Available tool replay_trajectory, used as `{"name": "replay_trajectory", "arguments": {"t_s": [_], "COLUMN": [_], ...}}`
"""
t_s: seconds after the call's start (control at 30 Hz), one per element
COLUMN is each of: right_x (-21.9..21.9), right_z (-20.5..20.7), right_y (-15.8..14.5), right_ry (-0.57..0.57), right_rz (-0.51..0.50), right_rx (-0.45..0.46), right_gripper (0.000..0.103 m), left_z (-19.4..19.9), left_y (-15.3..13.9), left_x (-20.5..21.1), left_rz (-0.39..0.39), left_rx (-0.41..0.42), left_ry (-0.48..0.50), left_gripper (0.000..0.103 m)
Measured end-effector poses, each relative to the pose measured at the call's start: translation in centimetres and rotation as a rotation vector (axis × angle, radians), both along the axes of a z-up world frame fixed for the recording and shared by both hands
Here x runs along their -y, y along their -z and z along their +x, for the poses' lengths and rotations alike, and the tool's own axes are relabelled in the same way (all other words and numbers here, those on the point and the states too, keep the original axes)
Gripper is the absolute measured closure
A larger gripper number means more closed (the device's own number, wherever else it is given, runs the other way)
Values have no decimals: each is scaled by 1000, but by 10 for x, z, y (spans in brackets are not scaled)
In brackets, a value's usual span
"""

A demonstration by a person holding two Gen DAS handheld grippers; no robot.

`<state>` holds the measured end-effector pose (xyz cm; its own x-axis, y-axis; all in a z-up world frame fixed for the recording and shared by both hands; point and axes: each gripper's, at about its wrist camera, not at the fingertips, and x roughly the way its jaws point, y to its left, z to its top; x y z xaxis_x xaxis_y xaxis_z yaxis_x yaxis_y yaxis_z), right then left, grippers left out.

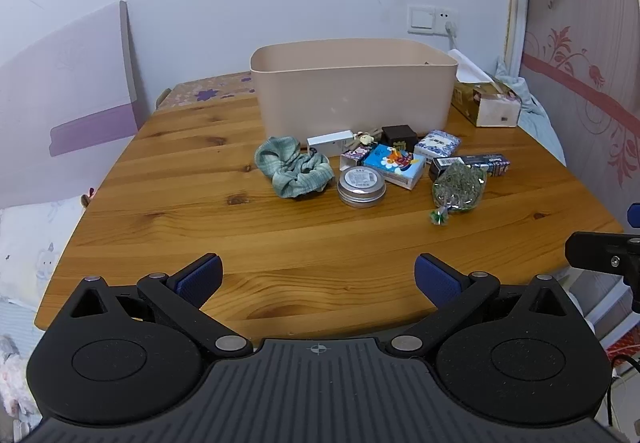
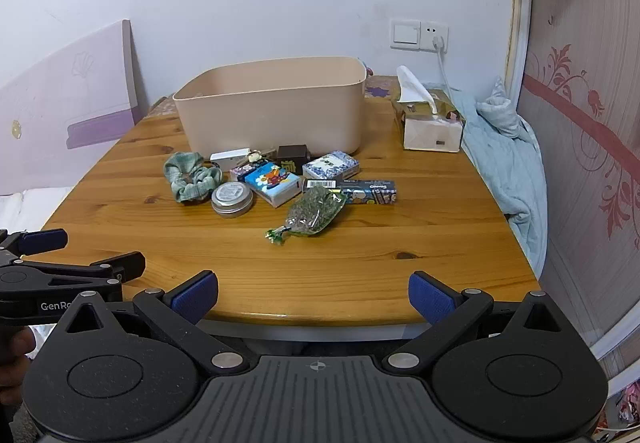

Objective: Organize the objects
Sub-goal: 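Move both tools toward the cluster of items on the table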

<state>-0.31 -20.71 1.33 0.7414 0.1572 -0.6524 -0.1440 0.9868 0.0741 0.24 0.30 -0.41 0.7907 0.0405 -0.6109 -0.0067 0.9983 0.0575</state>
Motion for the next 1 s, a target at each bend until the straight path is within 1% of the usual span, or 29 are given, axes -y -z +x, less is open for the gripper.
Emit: {"name": "replay_trajectory", "arguments": {"t_s": [0.4, 0.6, 0.73, 1.0], "right_x": [2, -2, -5, -9], "right_z": [4, 8, 10, 18], "right_y": [2, 5, 4, 6], "right_ry": [2, -4, -13, -21], "right_rz": [2, -4, -12, -15], "right_rx": [-10, -18, -12, -17], "right_gripper": [0, 0, 0, 0], "left_z": [5, 9, 9, 22], "left_y": [3, 1, 2, 5], "left_x": [-2, -2, -1, -8], "left_rz": [16, 21, 14, -1], "left_rx": [2, -2, -2, -25], "left_ry": [5, 26, 25, 22], "left_gripper": [0, 0, 0, 0]}}
